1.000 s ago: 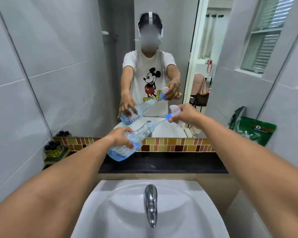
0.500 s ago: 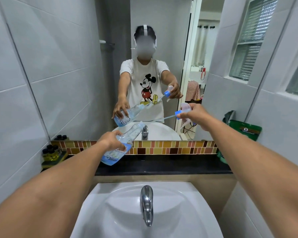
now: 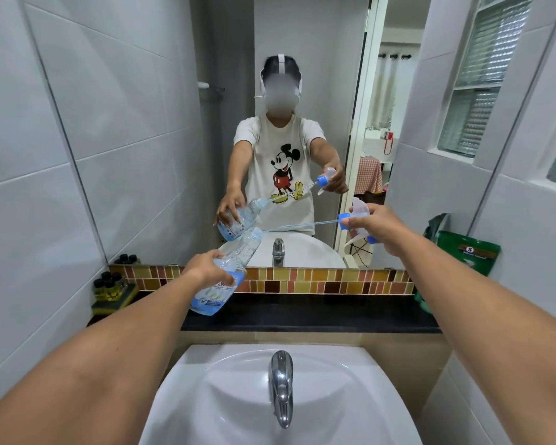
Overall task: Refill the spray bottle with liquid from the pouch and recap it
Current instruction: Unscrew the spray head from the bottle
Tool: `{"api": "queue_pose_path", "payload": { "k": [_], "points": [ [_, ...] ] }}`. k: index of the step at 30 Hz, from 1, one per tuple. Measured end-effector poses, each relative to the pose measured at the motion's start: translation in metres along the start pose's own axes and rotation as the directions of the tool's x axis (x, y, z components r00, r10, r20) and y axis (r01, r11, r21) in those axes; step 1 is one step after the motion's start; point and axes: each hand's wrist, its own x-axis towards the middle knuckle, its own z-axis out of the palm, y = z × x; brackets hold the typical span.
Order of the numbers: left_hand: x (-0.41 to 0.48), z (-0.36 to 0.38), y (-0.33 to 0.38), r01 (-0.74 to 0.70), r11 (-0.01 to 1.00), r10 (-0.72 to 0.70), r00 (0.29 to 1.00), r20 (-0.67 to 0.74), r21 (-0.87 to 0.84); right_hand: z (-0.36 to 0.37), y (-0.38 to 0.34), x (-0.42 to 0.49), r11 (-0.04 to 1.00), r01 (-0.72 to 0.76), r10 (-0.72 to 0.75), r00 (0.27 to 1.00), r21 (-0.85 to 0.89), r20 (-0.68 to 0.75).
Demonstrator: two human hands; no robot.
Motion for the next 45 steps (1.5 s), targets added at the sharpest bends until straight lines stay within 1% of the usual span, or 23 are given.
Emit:
{"api": "queue_pose_path", "payload": {
  "k": [4,17,19,24,29,32,38,45],
  "points": [
    [0.000,0.001,-0.003,0.024,1.000,-0.023,1.000,0.017,-0.019,0.002,0.005,0.002,0.999,-0.028,0.028,1.000,0.020,0.002],
    [0.013,0.001,-0.017,0.092,0.978,-0.086,0.995,0.044,-0.189,0.011,0.018,0.016,0.987,-0.099,0.101,0.995,0.126,-0.003],
    [0.018,0.002,-0.022,0.101,0.972,-0.090,0.994,0.058,-0.214,0.014,0.019,0.018,0.982,-0.114,0.113,0.993,0.151,0.015],
    [-0.001,-0.003,-0.011,0.129,0.945,-0.095,0.988,0.124,-0.302,0.022,0.024,0.019,0.963,-0.171,0.151,0.982,0.208,0.109],
    [-0.005,-0.004,-0.006,0.141,0.911,-0.065,0.977,0.204,-0.387,0.029,0.028,0.020,0.937,-0.203,0.169,0.976,0.285,0.138],
    [-0.003,-0.004,-0.005,0.159,0.894,-0.062,0.970,0.234,-0.419,0.035,0.029,0.021,0.929,-0.214,0.172,0.972,0.303,0.159],
    [-0.002,-0.002,0.002,0.157,0.885,-0.039,0.963,0.268,-0.438,0.043,0.031,0.027,0.914,-0.219,0.167,0.970,0.341,0.174],
    [-0.003,0.001,0.008,0.116,0.917,-0.011,0.964,0.266,-0.381,0.052,0.028,0.028,0.897,-0.197,0.133,0.974,0.396,0.184]
  ]
}}
